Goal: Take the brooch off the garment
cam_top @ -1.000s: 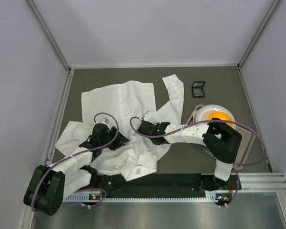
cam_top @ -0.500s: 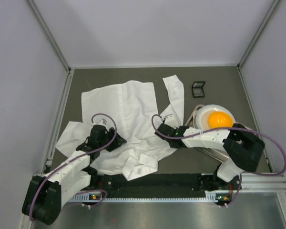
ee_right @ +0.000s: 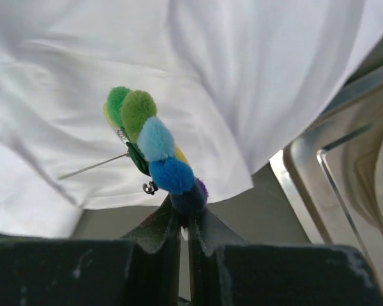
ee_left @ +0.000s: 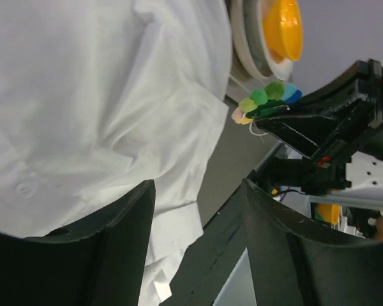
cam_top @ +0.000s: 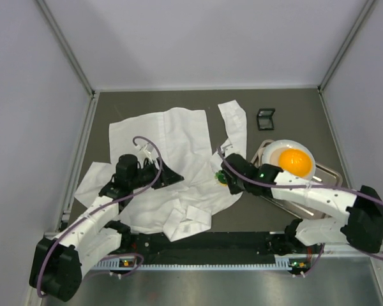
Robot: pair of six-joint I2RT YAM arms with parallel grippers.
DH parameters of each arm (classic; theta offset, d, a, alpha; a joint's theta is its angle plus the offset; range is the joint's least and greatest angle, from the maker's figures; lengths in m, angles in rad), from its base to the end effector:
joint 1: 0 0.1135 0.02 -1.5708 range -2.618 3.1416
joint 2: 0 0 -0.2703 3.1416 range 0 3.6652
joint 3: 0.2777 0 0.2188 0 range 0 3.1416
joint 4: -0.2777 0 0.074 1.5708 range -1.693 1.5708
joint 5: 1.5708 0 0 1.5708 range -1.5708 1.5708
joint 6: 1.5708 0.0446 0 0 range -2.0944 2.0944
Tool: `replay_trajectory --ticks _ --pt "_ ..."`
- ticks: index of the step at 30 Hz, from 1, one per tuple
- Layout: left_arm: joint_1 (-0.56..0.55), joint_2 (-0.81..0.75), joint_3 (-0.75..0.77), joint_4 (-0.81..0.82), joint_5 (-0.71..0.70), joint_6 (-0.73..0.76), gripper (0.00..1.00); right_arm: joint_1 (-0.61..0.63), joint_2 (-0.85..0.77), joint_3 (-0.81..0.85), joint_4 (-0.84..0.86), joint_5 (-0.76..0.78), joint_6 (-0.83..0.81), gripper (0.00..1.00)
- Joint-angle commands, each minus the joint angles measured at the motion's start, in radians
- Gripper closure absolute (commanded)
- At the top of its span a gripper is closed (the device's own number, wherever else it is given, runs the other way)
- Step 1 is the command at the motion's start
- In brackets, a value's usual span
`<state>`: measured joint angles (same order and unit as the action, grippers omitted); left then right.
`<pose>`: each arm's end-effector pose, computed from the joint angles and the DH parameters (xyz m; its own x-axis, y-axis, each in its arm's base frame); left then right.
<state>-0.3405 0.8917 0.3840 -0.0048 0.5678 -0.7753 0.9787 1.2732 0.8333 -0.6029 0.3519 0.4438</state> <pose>0.1433 -0.0762 0.2192 -0.8364 -0.3297 -0.4379 0.1931 0.5704 -0.7983 0.1328 0.1699 0.2365 -0.7282 -0.3605 -0.5828 -0.4089 0.9111 -0.0526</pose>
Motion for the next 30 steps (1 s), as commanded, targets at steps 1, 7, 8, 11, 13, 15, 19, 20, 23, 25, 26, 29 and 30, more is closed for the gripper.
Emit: replay_trajectory --ticks 1,7,8,11,13,15,19,20,23,25,26,29,30 --pt "-0.002 -0.002 0.012 0.285 0.216 -0.03 0.39 -0.098 -0.11 0.069 0.116 -0.348 -0.089 1.0" --pt "-0.041 0.099 0.024 0.482 0.262 -0.099 0.4 -0.219 -0.149 0.076 0.167 -0.628 -0.094 1.0" --pt "-0.051 0.116 0.032 0.485 0.253 -0.096 0.4 -0.257 -0.152 0.072 0.175 -0.655 -0.097 1.0" --pt "-0.097 0.197 0.055 0.549 0.253 -0.11 0.38 -0.268 -0.173 0.041 0.219 -0.812 -0.137 1.0" --pt "-0.123 0.256 0.073 0.589 0.264 -0.122 0.36 -0.268 -0.178 0.036 0.219 -0.928 -0.174 1.0" --pt "-0.133 0.291 0.078 0.623 0.286 -0.131 0.34 -0.268 -0.184 0.027 0.207 -0.97 -0.197 1.0" --pt "-0.143 0.291 0.061 0.661 0.314 -0.137 0.34 -0.268 -0.176 0.009 0.19 -1.018 -0.211 1.0" --pt "-0.143 0.279 0.056 0.686 0.323 -0.142 0.34 -0.27 -0.175 -0.003 0.186 -1.019 -0.212 1.0" --pt "-0.143 0.231 0.047 0.648 0.331 -0.137 0.34 -0.268 -0.166 -0.013 0.183 -1.042 -0.22 1.0" --pt "-0.143 0.211 0.068 0.573 0.311 -0.092 0.34 -0.267 -0.156 -0.007 0.178 -1.048 -0.223 1.0" --pt "-0.143 0.196 0.076 0.548 0.316 -0.084 0.34 -0.268 -0.155 0.001 0.175 -1.045 -0.223 1.0" --pt "-0.146 0.185 0.09 0.523 0.343 -0.087 0.34 -0.264 -0.135 0.021 0.158 -1.054 -0.229 1.0" --pt "-0.146 0.187 0.093 0.535 0.359 -0.097 0.34 -0.261 -0.129 0.026 0.155 -1.054 -0.232 1.0"
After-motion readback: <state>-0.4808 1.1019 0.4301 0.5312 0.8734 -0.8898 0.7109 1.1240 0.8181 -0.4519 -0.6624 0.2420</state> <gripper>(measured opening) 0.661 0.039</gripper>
